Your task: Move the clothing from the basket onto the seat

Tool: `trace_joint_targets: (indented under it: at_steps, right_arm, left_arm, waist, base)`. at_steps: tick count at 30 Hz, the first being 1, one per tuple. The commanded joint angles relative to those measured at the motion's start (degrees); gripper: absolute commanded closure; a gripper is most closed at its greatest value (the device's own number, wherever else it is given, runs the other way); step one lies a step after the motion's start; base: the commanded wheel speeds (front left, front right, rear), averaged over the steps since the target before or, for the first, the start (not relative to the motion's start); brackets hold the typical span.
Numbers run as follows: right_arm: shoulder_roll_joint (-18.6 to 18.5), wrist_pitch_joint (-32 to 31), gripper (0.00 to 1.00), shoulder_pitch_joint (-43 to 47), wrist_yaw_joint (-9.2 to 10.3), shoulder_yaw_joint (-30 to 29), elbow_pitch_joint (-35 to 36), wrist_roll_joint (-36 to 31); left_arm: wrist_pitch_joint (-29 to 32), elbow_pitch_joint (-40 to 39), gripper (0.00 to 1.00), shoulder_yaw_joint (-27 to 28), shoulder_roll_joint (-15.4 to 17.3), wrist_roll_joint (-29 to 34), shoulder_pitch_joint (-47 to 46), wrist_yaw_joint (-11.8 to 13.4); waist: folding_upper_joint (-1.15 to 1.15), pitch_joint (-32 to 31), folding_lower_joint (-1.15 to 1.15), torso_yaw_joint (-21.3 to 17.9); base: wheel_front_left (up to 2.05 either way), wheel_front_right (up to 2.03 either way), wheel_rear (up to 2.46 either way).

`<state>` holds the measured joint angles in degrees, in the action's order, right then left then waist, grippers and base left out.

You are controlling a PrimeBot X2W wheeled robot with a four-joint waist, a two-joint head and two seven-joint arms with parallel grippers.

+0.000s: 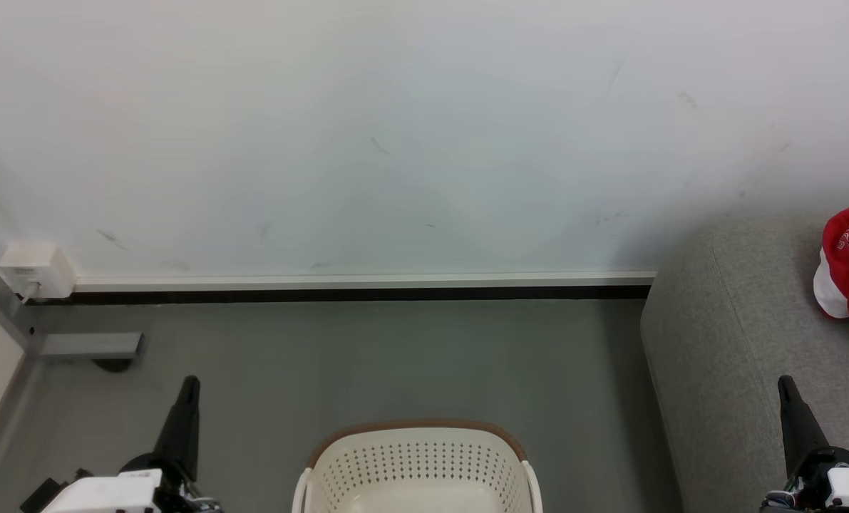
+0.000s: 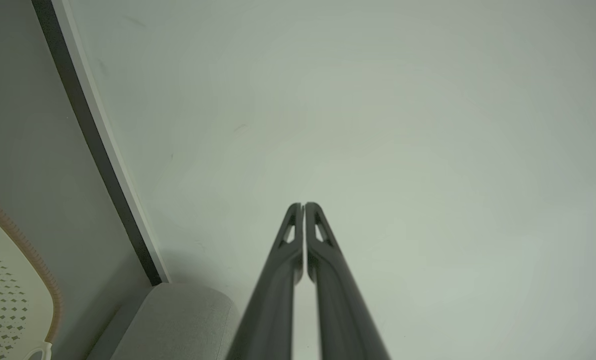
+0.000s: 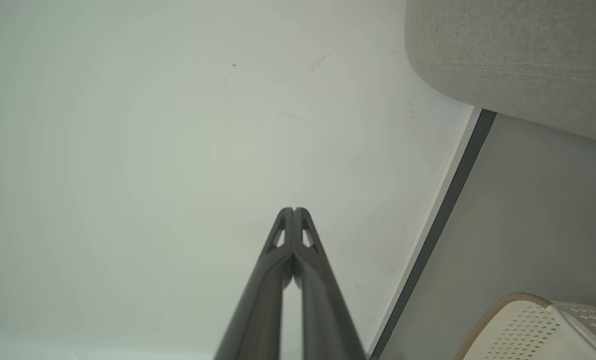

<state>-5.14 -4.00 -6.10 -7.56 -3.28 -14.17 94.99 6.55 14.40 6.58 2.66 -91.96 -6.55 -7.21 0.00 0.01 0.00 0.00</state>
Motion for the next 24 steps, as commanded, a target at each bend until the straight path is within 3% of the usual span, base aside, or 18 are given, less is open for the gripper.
trace_joint_targets:
  at_steps: [1,24]
  right_arm:
    - [-0.3,-0.1,1.00,-0.7,0.14,-0.1,-0.1,0.3]
    - [0.0,-0.3,1.00,-0.7,0.14,-0.4,-0.1,-0.1]
  left_arm:
    - [0.3,-0.1,1.00,0.2,0.4,-0.7,-0.4,-0.4]
    - [0.3,-0.1,1.00,0.2,0.4,-0.7,-0.4,-0.4]
  waist:
    - [0.00,0.0,0.00,0.0]
    - [0.00,0.0,0.00,0.0]
  base:
    - [0.00,0.00,0.00]
    - [0.00,0.00,0.00]
